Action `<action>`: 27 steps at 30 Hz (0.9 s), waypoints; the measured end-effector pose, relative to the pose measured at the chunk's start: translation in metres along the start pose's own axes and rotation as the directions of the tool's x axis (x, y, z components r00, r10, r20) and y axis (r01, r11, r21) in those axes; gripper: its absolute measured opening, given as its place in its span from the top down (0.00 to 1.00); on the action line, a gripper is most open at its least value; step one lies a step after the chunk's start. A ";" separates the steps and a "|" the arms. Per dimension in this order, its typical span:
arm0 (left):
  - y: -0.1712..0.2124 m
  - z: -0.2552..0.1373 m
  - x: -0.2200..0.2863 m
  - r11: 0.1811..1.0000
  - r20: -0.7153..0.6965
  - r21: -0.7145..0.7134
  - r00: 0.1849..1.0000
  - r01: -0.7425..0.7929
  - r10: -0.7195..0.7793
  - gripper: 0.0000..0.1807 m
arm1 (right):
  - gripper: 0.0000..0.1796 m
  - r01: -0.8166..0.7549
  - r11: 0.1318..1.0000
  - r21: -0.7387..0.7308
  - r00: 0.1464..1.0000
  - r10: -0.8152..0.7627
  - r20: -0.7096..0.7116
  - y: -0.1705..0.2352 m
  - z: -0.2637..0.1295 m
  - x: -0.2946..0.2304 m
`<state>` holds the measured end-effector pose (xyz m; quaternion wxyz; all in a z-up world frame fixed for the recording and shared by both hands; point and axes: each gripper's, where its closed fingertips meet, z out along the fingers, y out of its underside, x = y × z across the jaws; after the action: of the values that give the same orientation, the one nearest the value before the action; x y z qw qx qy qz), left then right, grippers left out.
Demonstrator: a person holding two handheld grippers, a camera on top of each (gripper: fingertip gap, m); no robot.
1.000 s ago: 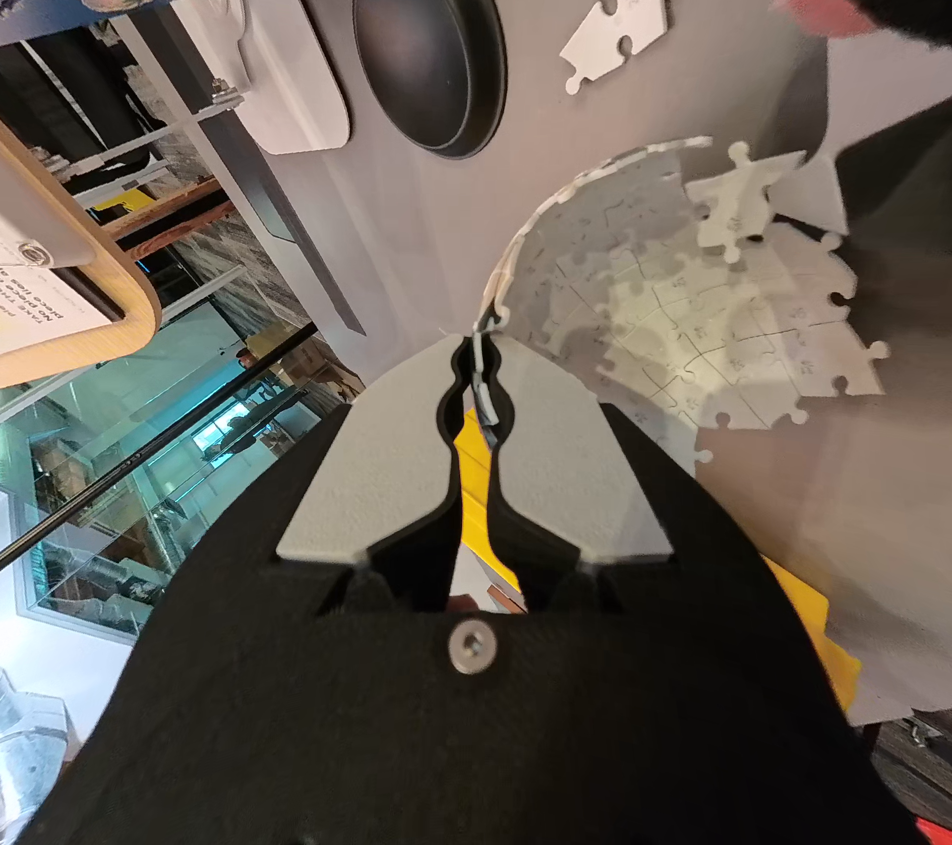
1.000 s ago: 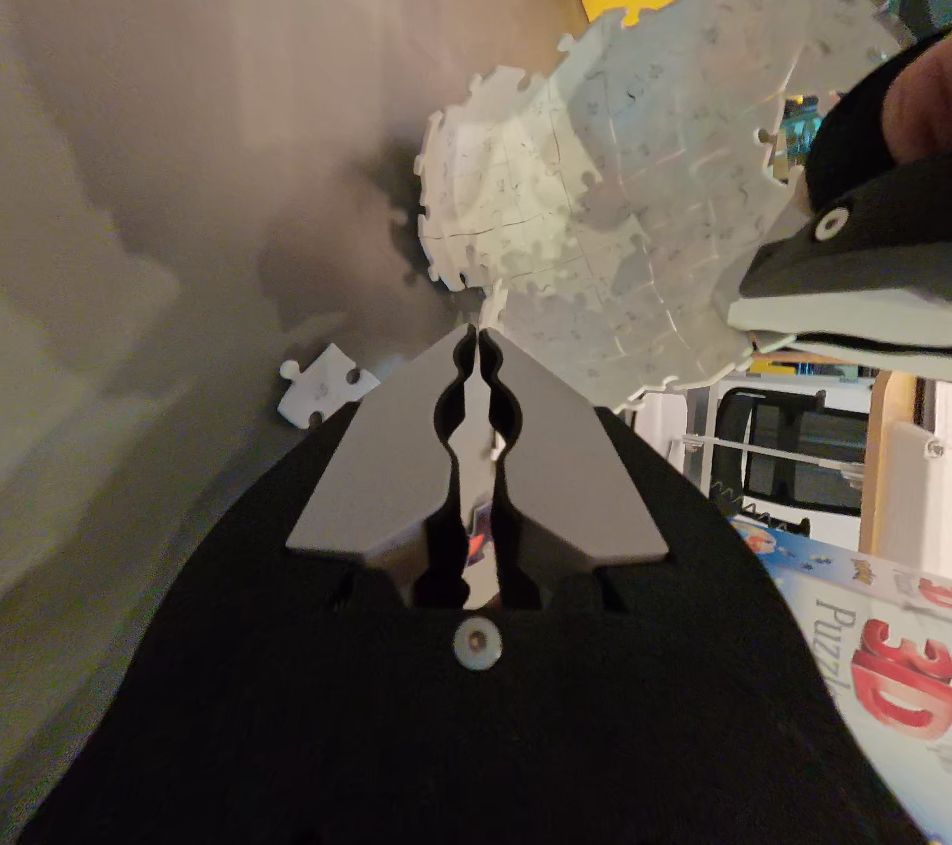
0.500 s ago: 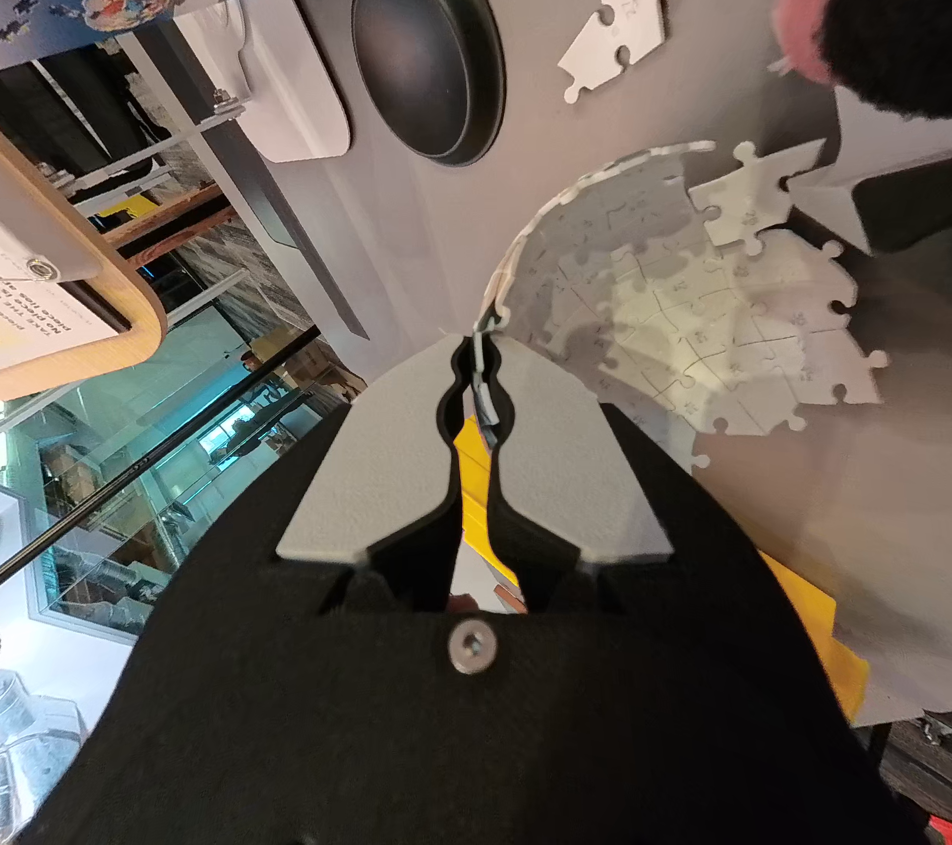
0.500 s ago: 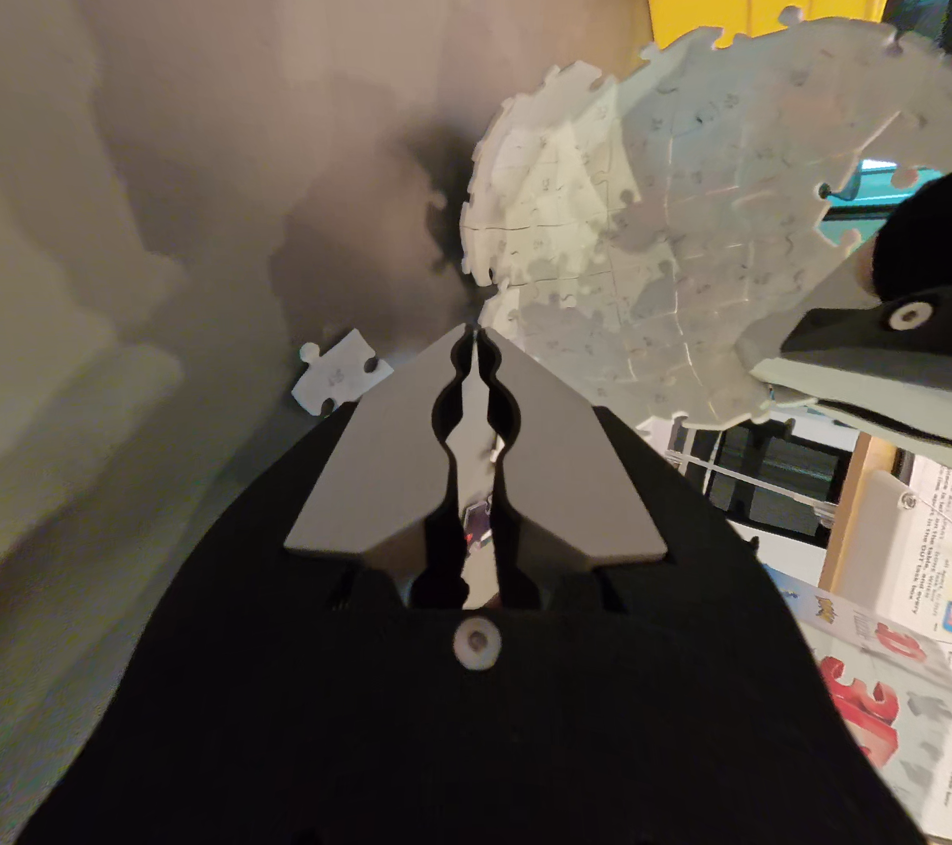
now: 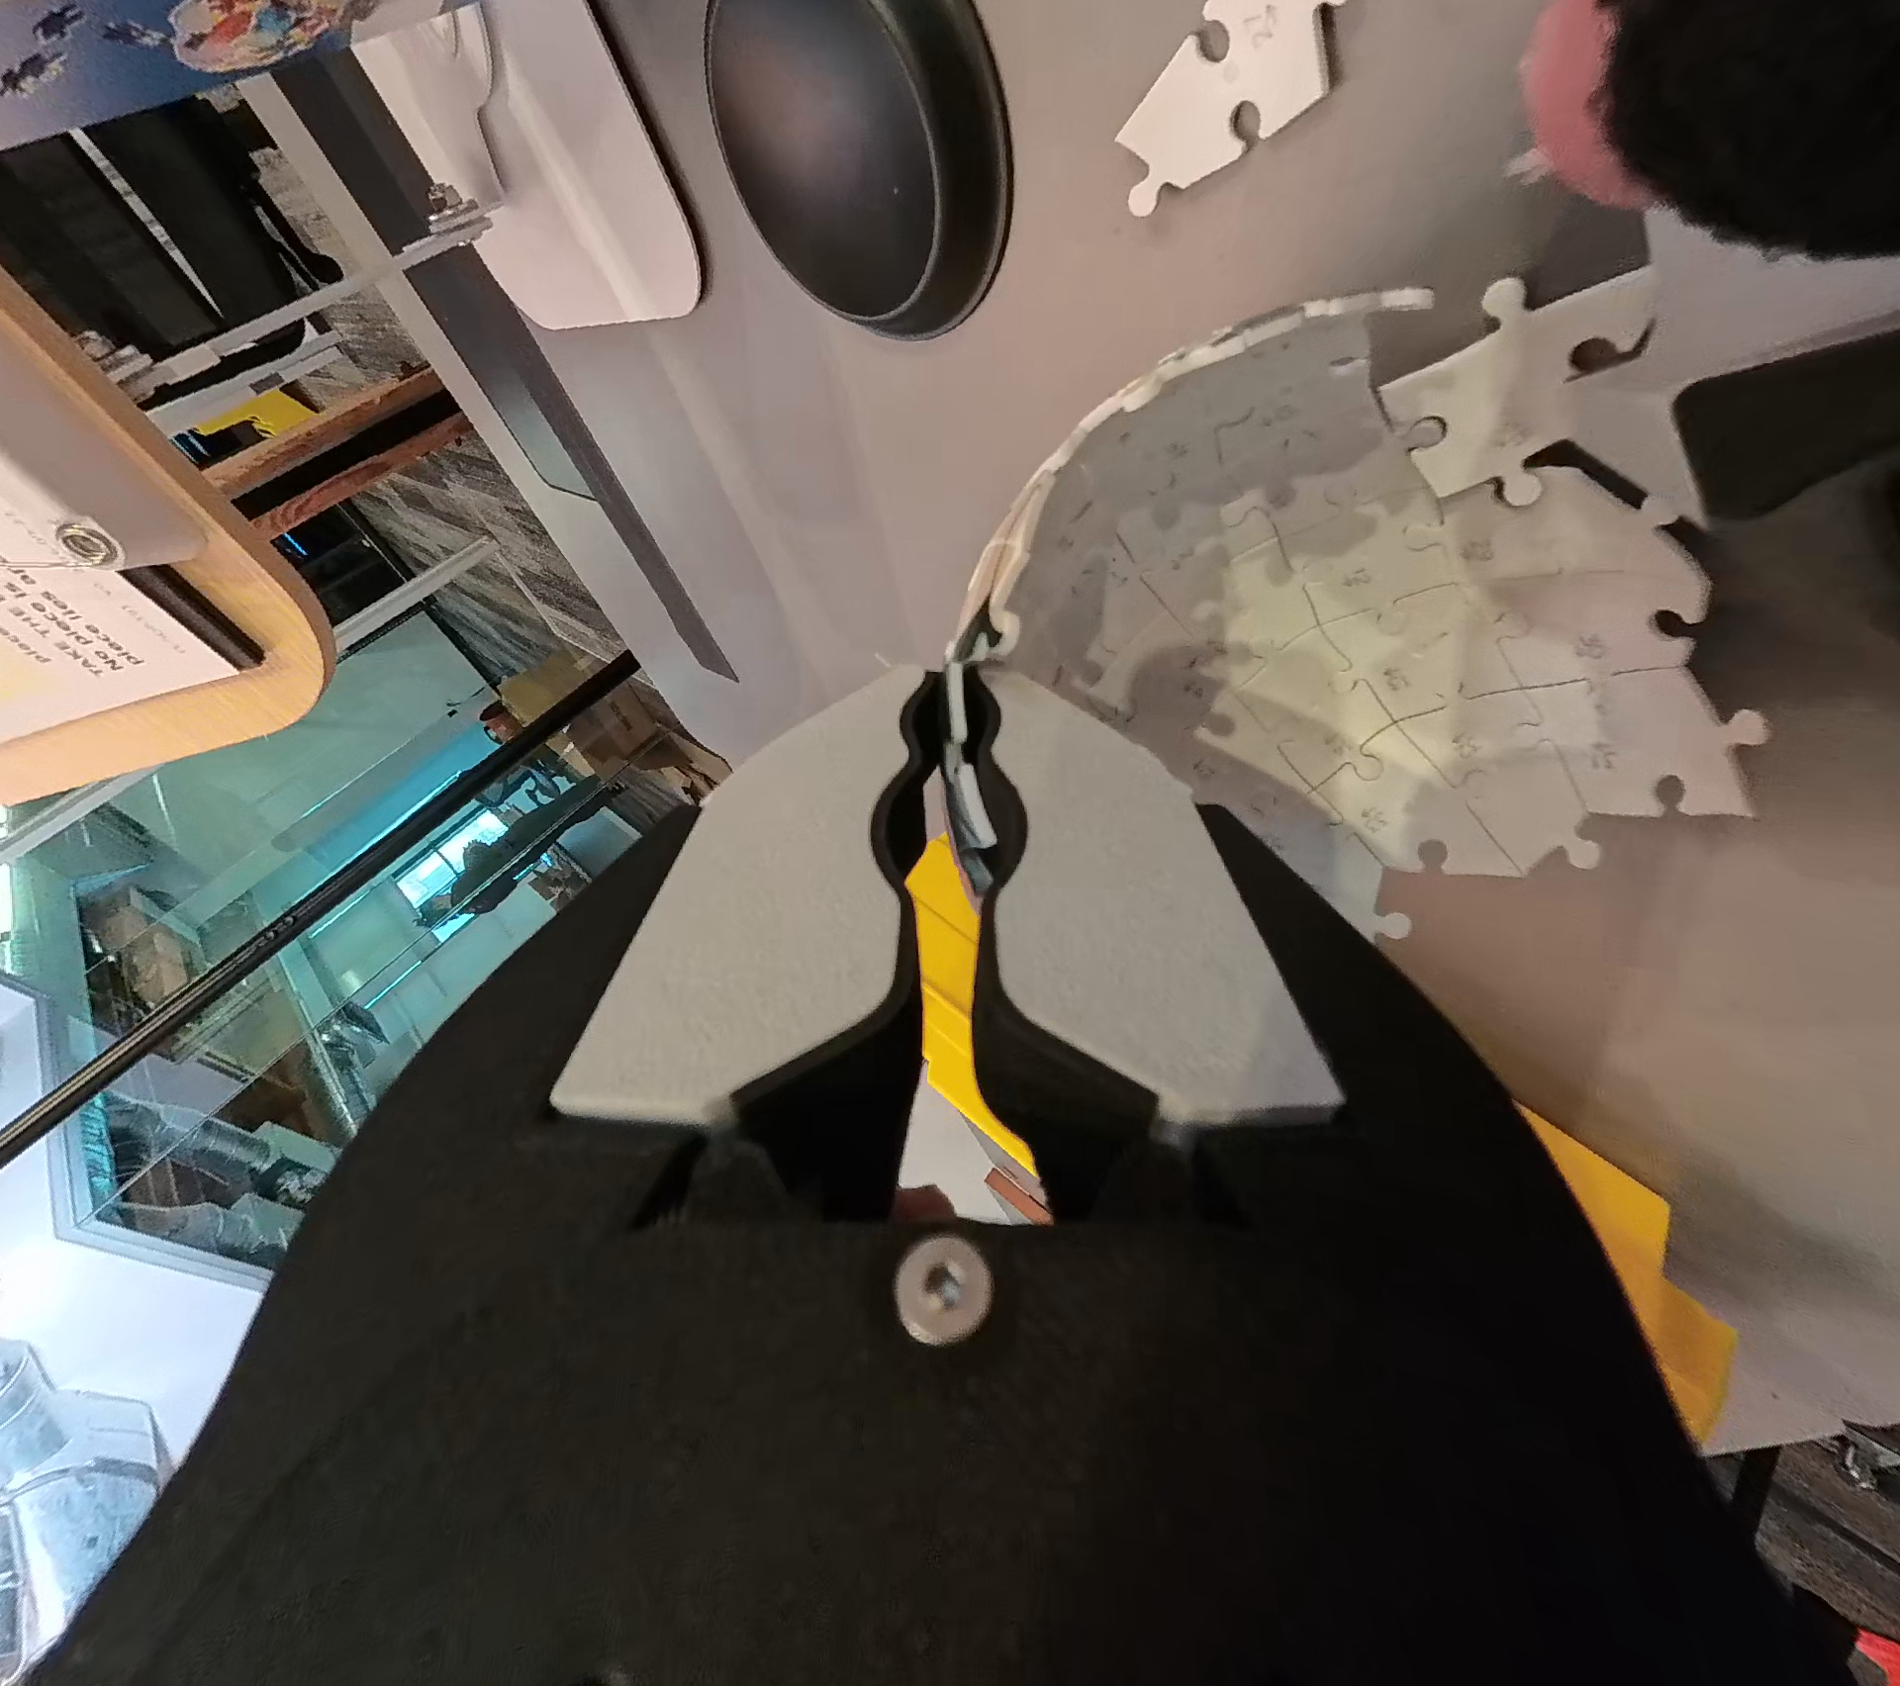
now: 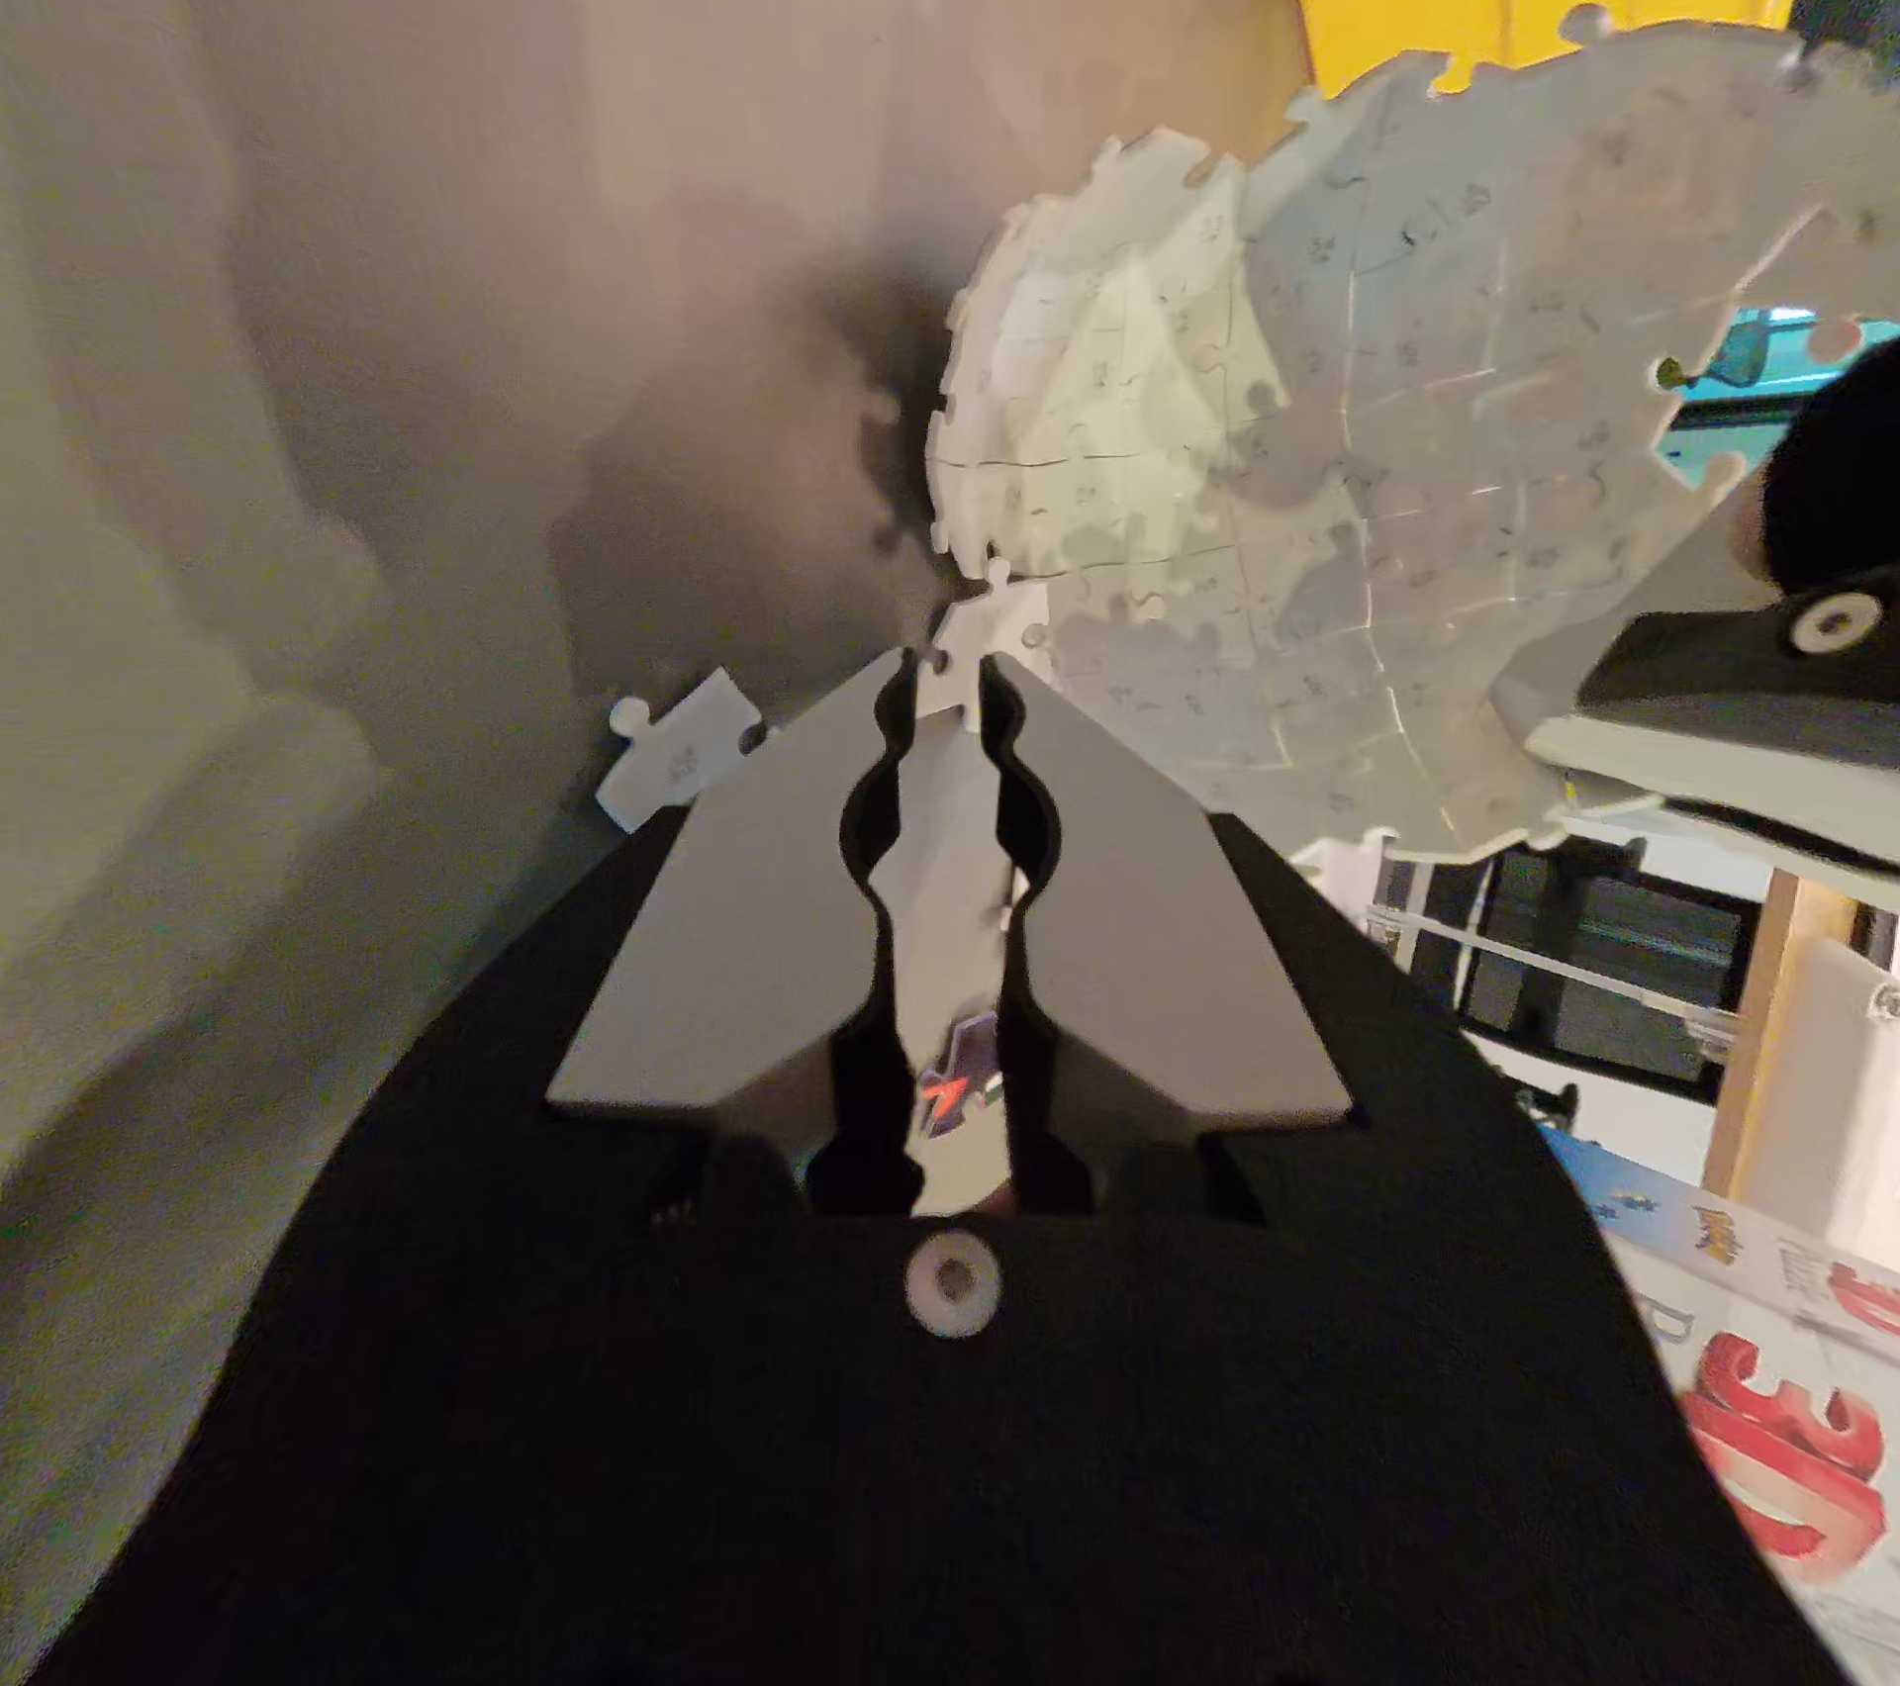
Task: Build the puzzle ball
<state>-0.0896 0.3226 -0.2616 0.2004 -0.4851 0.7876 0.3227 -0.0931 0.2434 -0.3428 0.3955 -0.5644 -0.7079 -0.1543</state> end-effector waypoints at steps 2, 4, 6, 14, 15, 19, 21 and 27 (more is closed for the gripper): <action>0.000 0.000 0.000 1.000 0.001 0.001 1.000 0.000 0.000 0.98 | 0.94 -0.042 0.999 0.019 0.999 0.042 -0.002 -0.002 -0.001 0.003; 0.000 0.000 0.000 1.000 0.001 0.000 1.000 0.001 -0.001 0.98 | 0.93 -0.086 0.996 0.024 0.996 0.086 0.012 -0.002 0.000 0.002; -0.001 0.000 0.000 1.000 0.001 0.001 1.000 0.000 0.000 0.98 | 0.91 -0.146 0.989 0.035 0.989 0.145 0.018 -0.003 0.003 0.004; -0.001 0.000 0.000 1.000 0.001 0.001 1.000 0.002 -0.002 0.98 | 0.88 -0.354 0.934 0.051 0.935 0.351 0.053 -0.008 0.013 0.010; -0.001 0.000 0.000 1.000 0.001 0.001 1.000 0.001 -0.001 0.98 | 0.86 -0.374 0.926 0.051 0.927 0.371 0.058 -0.009 0.013 0.010; -0.002 0.000 -0.001 1.000 0.002 0.003 1.000 0.001 -0.001 0.98 | 0.88 -0.377 0.924 0.062 0.926 0.375 0.038 -0.009 0.011 0.011; -0.002 0.000 -0.001 1.000 0.003 0.004 1.000 0.003 -0.003 0.98 | 0.93 -0.347 0.936 0.066 0.938 0.348 0.001 -0.008 0.009 0.012; -0.002 0.001 -0.001 1.000 0.005 0.008 1.000 0.004 -0.004 0.98 | 1.00 -0.332 0.940 0.075 0.937 0.338 -0.085 -0.003 0.005 0.019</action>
<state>-0.0868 0.3234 -0.2625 0.2050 -0.4851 0.7873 0.3206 -0.0991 0.2584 -0.3316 0.4665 -0.6564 -0.5859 -0.0907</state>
